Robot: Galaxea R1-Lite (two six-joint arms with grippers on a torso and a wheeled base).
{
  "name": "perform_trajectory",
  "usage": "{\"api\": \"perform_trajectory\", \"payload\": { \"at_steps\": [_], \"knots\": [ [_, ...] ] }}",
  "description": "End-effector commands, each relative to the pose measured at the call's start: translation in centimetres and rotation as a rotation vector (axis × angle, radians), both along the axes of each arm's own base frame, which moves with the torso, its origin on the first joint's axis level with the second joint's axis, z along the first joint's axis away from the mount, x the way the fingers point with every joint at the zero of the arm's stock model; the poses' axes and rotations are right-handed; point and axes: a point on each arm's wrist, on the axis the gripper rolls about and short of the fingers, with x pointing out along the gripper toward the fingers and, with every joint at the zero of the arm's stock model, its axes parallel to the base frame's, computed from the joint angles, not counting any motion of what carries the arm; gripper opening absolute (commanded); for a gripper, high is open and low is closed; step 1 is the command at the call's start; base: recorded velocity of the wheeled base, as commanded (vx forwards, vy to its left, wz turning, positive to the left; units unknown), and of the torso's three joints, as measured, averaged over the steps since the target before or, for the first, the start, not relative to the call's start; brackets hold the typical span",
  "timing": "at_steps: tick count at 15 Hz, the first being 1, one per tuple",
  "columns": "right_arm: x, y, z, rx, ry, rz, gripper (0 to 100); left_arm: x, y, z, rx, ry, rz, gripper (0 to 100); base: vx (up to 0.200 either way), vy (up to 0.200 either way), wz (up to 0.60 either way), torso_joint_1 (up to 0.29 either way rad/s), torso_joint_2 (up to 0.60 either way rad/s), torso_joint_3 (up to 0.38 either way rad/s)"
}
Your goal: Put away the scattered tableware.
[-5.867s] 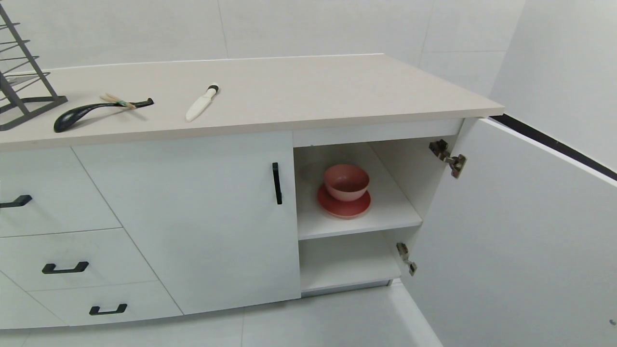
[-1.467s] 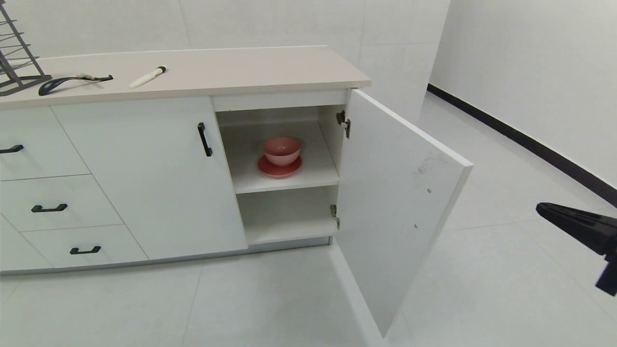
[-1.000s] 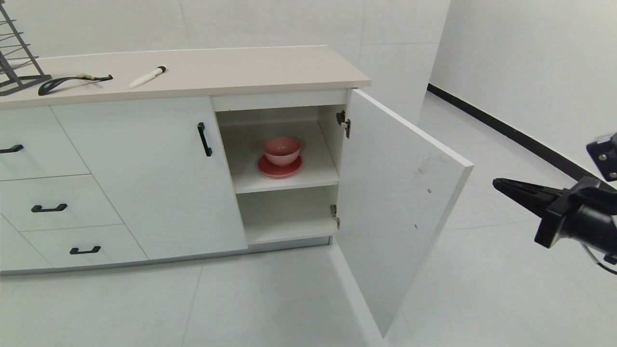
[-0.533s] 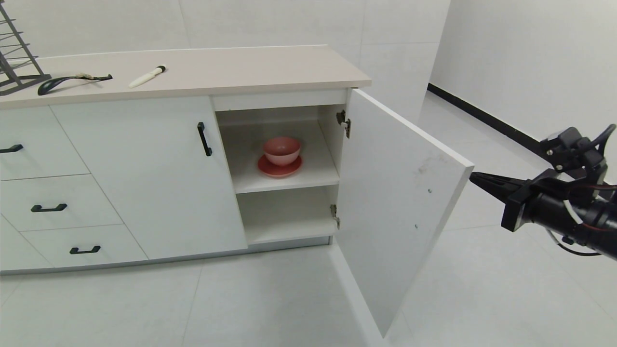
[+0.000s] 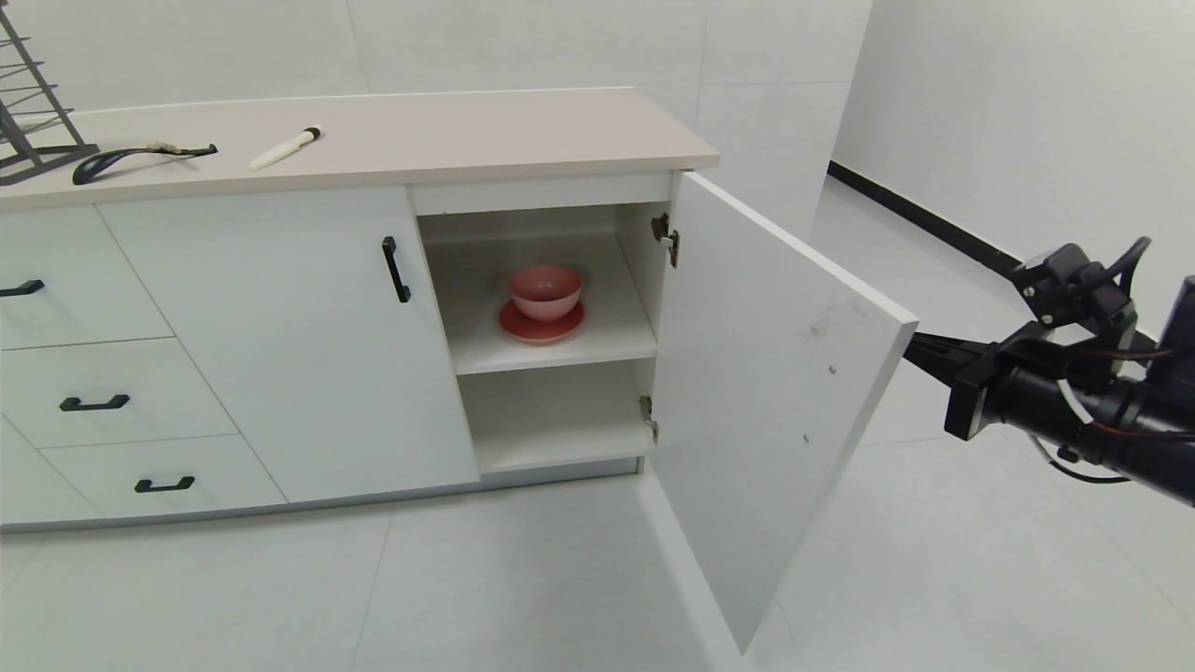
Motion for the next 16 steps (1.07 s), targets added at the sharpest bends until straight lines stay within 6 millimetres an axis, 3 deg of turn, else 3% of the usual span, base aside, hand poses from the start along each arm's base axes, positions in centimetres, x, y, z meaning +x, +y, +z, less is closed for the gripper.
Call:
{"api": "perform_trajectory", "payload": {
  "at_steps": [1,16],
  "knots": [
    [0.0,0.9,-0.1,0.0,0.001,0.036,0,0.0,0.0,0.0,0.0,0.0,0.0,100,0.0,0.0,0.0,0.0,0.0,0.0],
    [-1.1,3.7,-0.2,0.001,0.005,0.152,0,0.0,0.0,0.0,-0.002,0.001,0.0,100,0.0,0.0,0.0,0.0,0.0,0.0]
  ]
}}
